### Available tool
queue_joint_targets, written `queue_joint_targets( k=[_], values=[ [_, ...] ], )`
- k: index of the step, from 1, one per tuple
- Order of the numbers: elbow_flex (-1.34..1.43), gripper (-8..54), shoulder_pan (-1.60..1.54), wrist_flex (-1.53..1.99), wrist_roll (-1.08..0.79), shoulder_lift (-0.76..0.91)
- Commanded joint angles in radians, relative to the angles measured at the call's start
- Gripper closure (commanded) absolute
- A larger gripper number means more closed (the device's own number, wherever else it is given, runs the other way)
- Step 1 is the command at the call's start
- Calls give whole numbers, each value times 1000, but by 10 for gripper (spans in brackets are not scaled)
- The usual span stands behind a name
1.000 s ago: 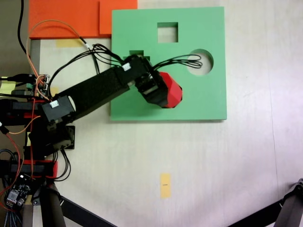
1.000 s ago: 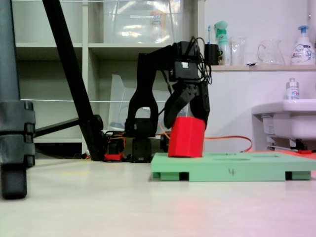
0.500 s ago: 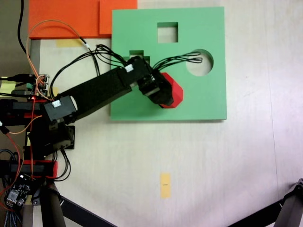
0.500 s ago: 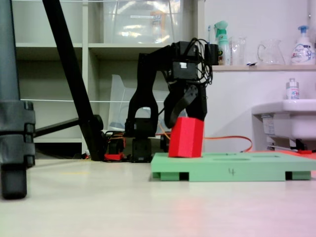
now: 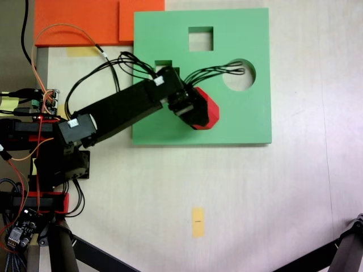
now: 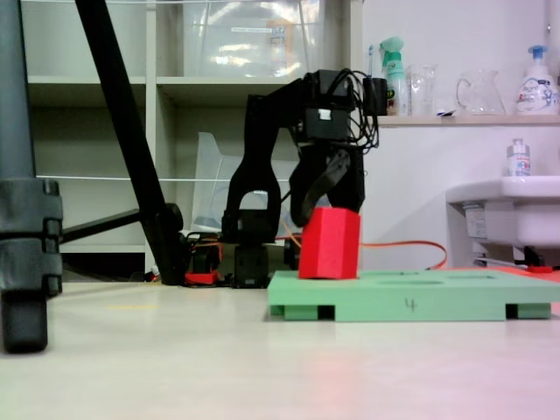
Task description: Put the octagonal pillar block into the corresponding hole
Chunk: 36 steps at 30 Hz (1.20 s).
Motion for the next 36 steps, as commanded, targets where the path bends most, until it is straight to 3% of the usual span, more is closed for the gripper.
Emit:
queue_joint_targets(
  k=[1,15,28,36],
  values=[
    [-15,155,17,126,-3,38],
    [-20,162,25,173,-51,48],
    [-170,130,44,156,-48,-94],
    [-310,120,43,153,67,-178]
  ],
)
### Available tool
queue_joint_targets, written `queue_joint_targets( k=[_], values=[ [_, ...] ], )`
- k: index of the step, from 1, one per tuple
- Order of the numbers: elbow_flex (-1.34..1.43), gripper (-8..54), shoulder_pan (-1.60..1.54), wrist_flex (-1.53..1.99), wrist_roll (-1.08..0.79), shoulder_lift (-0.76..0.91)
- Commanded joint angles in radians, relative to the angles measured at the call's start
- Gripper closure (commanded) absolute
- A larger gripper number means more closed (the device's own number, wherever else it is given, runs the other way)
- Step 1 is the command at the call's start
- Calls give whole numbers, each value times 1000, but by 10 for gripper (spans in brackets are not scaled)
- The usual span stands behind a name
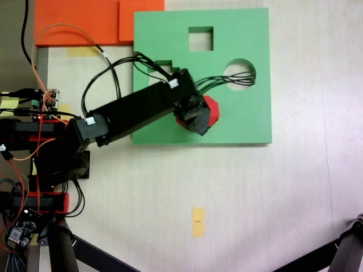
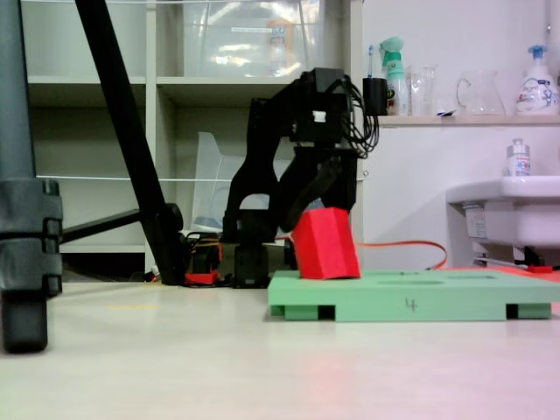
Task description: Put the octagonal pillar block into the corresponding hole
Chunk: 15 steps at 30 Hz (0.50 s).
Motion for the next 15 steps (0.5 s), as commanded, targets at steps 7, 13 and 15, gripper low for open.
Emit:
queue_joint_targets(
  k=[7,13,15],
  values=[
    [-95,120,8,-46,120,-17],
    [-95,138,6,-46,160,-21],
    [-95,144,8,-46,181,-41]
  ],
)
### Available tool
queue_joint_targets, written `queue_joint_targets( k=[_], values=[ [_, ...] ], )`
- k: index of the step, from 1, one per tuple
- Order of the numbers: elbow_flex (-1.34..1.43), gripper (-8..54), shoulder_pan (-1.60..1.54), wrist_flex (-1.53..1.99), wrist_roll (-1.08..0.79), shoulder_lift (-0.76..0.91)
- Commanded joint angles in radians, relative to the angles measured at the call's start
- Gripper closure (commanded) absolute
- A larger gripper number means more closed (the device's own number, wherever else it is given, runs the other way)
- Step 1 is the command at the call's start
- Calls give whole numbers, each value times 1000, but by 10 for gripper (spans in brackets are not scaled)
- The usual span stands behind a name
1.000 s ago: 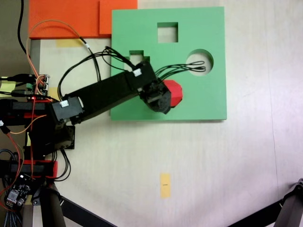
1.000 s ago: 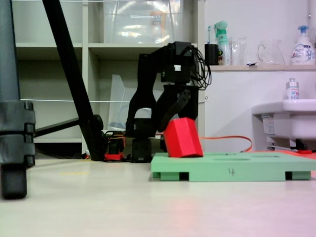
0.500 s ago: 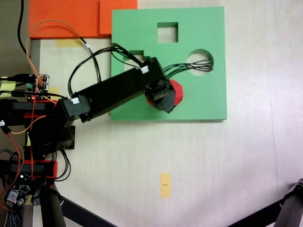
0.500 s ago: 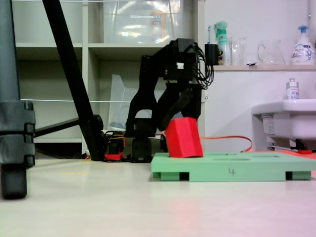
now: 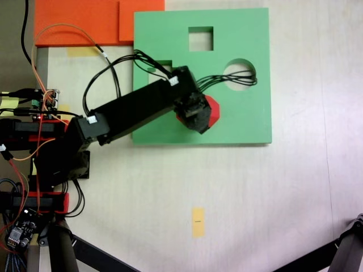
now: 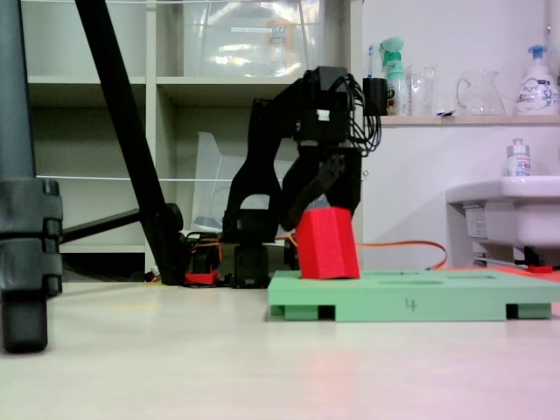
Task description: Put the octagonal pillar block into the corresponding hole
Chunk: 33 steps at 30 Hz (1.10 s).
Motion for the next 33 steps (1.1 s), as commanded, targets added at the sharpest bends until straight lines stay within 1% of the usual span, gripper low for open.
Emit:
queue_joint_targets(
  k=[1,6,10,16,23,33],
  values=[
    [-69,144,11,-48,86,-26],
    [-67,154,12,-41,91,-37],
    [-67,155,11,-38,132,-38],
    [-67,163,9,-5,133,-14],
    [-63,170,6,71,132,55],
    [-61,171,5,74,130,155]
  ],
)
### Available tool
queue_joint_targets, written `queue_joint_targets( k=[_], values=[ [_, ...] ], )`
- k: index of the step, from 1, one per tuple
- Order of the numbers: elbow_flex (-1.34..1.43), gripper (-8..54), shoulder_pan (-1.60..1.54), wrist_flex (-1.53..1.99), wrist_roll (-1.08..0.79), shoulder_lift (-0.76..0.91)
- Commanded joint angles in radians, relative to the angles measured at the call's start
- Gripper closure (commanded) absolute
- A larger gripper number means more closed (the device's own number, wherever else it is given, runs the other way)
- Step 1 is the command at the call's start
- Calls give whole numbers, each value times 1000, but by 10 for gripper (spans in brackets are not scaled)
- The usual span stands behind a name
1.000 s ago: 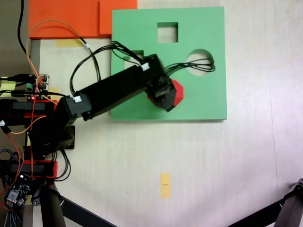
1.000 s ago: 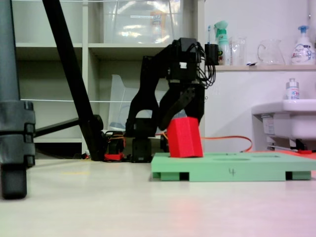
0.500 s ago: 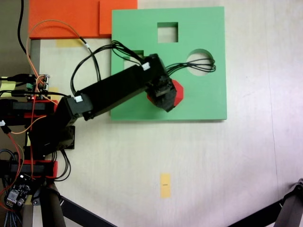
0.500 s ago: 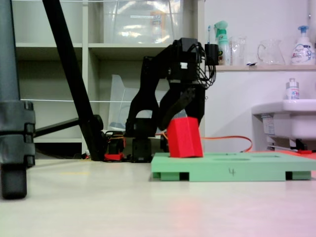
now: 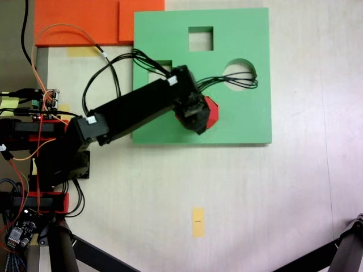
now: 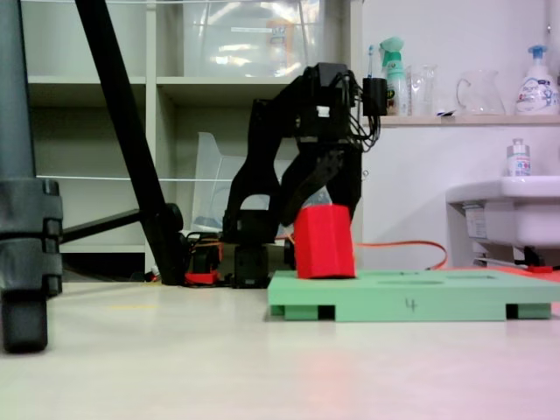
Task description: Put the octagonal pillar block into the corresponding hole
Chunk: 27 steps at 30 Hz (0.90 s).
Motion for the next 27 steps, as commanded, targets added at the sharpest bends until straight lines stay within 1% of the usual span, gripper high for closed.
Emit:
queue_joint_targets(
  k=[1,5,11,19,21,27],
  values=[
    [-41,176,0,31,43,94],
    [-37,176,-3,31,44,110],
    [-5,176,-12,31,41,63],
    [-20,178,-52,2,43,37],
    [-21,192,-61,0,43,35],
    [-29,192,-77,-6,41,26]
  ],
)
